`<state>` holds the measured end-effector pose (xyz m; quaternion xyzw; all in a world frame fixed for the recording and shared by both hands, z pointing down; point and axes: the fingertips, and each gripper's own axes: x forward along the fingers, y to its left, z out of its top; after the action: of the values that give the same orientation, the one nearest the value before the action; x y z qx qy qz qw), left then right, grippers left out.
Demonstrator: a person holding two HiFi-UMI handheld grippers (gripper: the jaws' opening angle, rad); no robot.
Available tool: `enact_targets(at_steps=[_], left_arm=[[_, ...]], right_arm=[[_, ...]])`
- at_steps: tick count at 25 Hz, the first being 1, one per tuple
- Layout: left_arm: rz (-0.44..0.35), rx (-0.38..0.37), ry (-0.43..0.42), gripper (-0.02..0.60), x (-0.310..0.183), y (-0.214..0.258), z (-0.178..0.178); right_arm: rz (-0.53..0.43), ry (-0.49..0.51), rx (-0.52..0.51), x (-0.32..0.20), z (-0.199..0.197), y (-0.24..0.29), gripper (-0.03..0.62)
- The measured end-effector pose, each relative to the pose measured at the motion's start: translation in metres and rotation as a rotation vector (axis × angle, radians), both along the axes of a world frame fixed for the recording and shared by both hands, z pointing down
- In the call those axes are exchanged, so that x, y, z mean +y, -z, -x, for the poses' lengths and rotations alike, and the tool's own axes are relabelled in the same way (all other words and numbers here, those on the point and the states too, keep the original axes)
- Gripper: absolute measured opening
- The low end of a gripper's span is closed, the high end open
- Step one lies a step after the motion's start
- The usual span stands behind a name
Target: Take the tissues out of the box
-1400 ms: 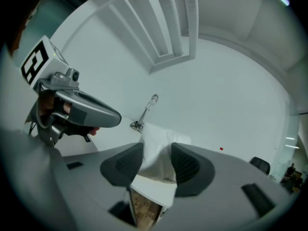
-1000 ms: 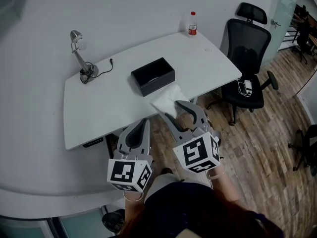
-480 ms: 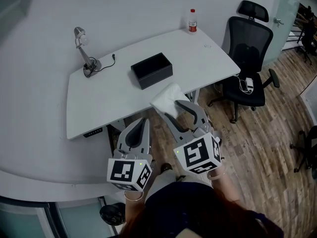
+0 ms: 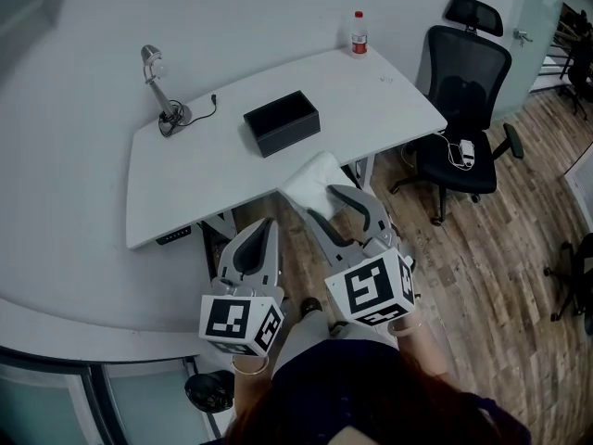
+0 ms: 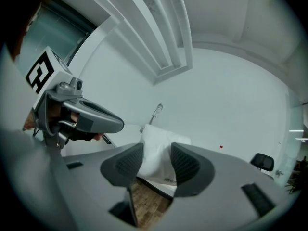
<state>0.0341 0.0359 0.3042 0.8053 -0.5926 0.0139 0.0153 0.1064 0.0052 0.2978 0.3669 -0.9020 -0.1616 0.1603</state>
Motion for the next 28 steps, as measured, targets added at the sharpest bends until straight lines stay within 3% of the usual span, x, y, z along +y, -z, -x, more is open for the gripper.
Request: enact_targets(at_steps=[28], left_arm=[[-0.001,-0.021,0.0,0.026,0.008,0.0,-0.003]], right_arm=[[-0.024,0.009,-0.017,0.009,-0.002,0.008,0.192]])
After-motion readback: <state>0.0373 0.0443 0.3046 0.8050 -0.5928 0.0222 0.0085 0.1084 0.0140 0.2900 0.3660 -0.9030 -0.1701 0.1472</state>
